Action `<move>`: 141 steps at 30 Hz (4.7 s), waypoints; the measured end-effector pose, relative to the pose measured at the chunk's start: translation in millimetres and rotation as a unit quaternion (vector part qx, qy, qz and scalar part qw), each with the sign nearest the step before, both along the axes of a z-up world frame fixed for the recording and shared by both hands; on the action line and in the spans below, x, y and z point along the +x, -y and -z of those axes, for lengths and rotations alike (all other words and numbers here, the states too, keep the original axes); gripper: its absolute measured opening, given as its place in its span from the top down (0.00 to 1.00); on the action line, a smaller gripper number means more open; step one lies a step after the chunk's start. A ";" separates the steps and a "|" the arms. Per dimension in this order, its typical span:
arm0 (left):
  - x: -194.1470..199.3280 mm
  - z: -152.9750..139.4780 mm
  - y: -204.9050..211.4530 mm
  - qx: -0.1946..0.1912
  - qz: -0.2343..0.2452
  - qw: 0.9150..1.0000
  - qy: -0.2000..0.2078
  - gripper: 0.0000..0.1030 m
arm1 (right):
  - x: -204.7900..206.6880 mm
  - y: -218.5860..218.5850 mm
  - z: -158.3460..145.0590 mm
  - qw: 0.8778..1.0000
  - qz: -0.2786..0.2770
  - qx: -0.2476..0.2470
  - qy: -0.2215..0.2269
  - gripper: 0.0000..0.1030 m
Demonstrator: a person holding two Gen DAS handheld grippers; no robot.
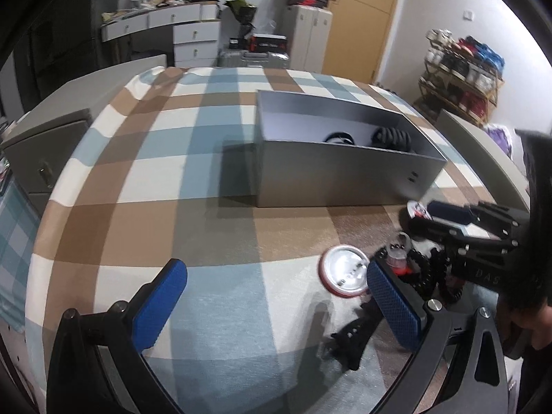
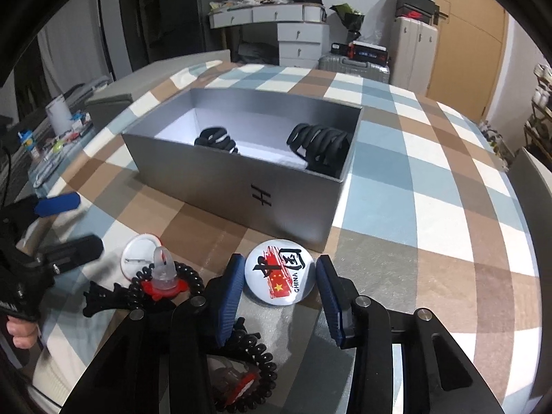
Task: Organize jewelry
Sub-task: 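Grasp the clear cup with the left gripper while the right gripper grasps the white badge, then carry the clear cup and white badge into the grey box and release both, then withdraw both grippers from the box back to the remaining bracelets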
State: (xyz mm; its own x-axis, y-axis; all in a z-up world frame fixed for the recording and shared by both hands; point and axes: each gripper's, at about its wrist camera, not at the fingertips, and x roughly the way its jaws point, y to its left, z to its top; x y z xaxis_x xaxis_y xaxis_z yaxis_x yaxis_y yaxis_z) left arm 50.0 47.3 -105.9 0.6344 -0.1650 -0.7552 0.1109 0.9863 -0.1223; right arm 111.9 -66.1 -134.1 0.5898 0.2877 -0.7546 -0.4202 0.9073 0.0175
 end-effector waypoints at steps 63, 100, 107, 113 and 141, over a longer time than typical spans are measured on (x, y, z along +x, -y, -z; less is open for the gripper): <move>32.5 -59.8 31.1 -0.055 0.090 0.993 0.049 0.86 | -14.0 53.1 -81.8 0.979 0.007 0.192 0.064 0.60; 112.6 -39.2 8.8 -0.072 0.090 0.993 0.017 0.86 | 89.9 -8.3 -52.8 0.979 -0.041 0.199 0.001 0.60; 117.9 -34.6 10.6 -0.074 0.094 0.993 0.010 0.86 | 94.1 -12.1 -48.2 0.980 -0.044 0.196 -0.011 0.60; 124.0 -29.7 8.8 -0.081 0.099 0.992 0.008 0.86 | 98.2 -18.8 -43.2 0.981 -0.042 0.187 -0.022 0.58; 56.6 -70.2 -24.5 -0.008 -0.038 0.992 0.123 0.18 | 3.7 32.9 -102.5 0.975 0.012 0.185 0.122 0.07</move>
